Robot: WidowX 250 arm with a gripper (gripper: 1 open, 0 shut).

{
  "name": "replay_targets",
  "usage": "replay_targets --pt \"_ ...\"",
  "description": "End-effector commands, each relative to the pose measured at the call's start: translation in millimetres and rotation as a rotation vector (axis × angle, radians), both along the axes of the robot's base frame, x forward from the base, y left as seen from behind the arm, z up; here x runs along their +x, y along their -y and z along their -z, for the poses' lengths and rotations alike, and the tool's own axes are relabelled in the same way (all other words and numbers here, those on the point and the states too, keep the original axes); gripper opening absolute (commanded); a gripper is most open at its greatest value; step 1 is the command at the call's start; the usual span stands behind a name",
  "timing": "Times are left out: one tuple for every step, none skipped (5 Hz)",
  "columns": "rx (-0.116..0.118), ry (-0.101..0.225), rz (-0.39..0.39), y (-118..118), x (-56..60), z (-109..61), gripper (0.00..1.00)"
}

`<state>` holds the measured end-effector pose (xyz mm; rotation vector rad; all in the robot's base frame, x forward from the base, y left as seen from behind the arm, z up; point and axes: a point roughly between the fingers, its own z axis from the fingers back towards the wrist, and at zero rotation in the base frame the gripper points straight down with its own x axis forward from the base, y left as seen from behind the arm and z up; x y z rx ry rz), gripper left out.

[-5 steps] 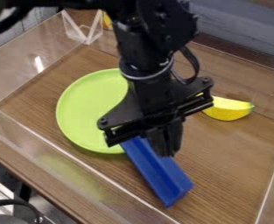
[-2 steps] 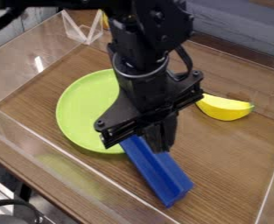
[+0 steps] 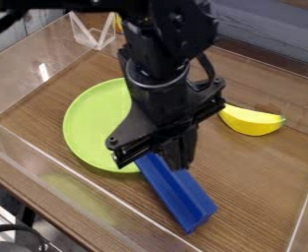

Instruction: Put the blue object in the green plate

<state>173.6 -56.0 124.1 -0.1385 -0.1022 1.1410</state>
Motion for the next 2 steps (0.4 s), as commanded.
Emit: replay_targets --pt "0.001 0.018 -0.017 1.2 2.4 -4.1 0.0" --pt "0.007 0.014 -0.038 2.0 2.5 -3.2 0.0"
